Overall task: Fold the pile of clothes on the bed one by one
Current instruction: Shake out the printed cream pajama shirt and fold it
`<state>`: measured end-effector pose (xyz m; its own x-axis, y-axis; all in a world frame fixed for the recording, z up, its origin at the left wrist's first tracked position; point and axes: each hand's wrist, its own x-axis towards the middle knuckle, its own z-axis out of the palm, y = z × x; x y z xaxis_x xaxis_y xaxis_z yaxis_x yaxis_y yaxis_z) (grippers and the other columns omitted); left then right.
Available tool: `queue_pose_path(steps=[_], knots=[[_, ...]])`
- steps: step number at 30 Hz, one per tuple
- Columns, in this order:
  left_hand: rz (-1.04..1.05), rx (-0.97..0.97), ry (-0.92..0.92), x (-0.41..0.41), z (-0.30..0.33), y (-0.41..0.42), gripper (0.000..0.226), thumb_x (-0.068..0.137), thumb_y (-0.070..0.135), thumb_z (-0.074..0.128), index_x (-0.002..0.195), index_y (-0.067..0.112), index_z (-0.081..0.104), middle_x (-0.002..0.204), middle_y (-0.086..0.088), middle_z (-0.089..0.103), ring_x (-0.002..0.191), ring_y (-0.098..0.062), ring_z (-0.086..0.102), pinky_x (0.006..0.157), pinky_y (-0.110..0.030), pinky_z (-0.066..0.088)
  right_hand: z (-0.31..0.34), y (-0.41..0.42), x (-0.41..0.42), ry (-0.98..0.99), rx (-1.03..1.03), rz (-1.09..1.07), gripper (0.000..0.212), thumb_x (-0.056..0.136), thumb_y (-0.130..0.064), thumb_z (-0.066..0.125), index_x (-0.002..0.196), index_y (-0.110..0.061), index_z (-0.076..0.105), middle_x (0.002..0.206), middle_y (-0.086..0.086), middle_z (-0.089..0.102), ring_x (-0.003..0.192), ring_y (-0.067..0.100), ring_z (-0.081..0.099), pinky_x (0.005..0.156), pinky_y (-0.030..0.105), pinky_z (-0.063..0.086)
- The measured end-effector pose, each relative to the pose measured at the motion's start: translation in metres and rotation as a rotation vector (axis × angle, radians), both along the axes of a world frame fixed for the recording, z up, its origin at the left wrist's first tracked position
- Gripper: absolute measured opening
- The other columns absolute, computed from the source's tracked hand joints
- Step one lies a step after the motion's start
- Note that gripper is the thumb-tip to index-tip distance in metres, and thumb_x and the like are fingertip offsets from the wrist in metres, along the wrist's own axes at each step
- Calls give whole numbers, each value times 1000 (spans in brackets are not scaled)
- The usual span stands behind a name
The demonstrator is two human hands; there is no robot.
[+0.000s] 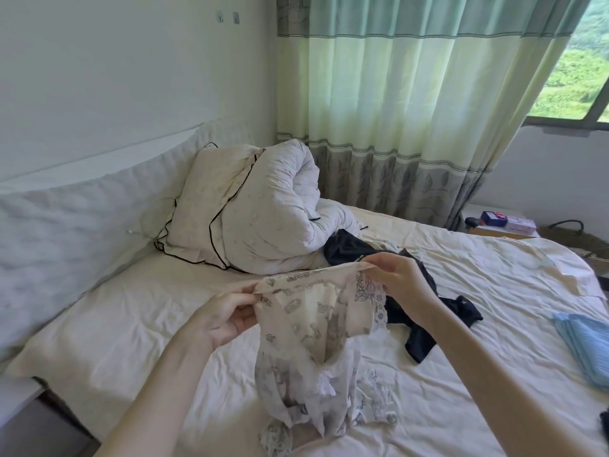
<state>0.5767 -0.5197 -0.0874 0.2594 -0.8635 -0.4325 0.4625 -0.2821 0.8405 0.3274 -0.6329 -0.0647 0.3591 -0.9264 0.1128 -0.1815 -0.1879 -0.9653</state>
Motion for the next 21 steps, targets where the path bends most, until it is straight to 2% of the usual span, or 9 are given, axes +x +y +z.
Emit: queue_pose_path(steps=[3,5,7,9,11,14,18,19,21], knots=[[19,30,61,5,-2,4,18,89,-1,53,88,8,69,68,-5,70,52,-11,65,49,-20,54,1,4,-5,-186,249,117,19,87,4,59,83,-10,72,73,3,71,64,9,64,57,19,52],[-8,55,-70,8,-3,6,20,89,6,58,75,10,71,60,-2,67,46,-9,61,44,-17,49,1,6,-6,-247,326,166,21,87,8,56,85,-5,72,77,9,71,68,14,66,61,22,55],[-53,83,-254,14,-4,8,28,89,14,62,61,12,69,60,-3,63,49,-12,58,48,-19,48,1,9,-7,-269,351,198,20,86,9,55,87,-2,71,78,11,71,69,16,68,61,22,55],[-99,114,-345,20,-3,11,23,91,23,60,73,10,66,68,-6,62,60,-15,57,56,-24,47,-1,11,-8,-260,347,192,17,85,8,57,87,-2,71,78,11,71,69,17,67,61,24,55],[-130,141,-340,26,-3,13,20,93,25,56,85,9,65,72,-4,67,65,-15,60,56,-24,49,-5,12,-8,-240,305,161,11,84,3,62,88,-5,69,75,9,70,70,21,63,67,31,53],[-105,143,-208,29,-4,15,23,94,22,52,84,6,66,70,-6,69,67,-17,61,54,-23,52,-7,17,-4,-194,139,144,11,87,-2,61,89,-12,67,71,8,64,72,23,57,71,36,47],[-59,164,-35,30,-3,15,28,97,23,47,78,6,60,60,-7,65,58,-18,60,62,-29,46,-5,23,2,44,-191,183,31,93,1,53,84,-23,70,90,10,68,83,42,56,74,48,46],[-49,164,-5,29,-2,16,28,98,22,46,78,7,59,57,-7,64,52,-17,60,63,-30,44,-4,24,2,57,-203,217,35,92,3,52,83,-24,71,92,10,67,85,43,55,74,43,45],[-39,155,36,31,-2,14,26,99,20,43,82,9,60,55,-6,64,53,-17,60,64,-32,44,-3,27,3,87,-205,284,36,90,3,55,83,-28,73,88,7,60,78,26,54,71,22,43]])
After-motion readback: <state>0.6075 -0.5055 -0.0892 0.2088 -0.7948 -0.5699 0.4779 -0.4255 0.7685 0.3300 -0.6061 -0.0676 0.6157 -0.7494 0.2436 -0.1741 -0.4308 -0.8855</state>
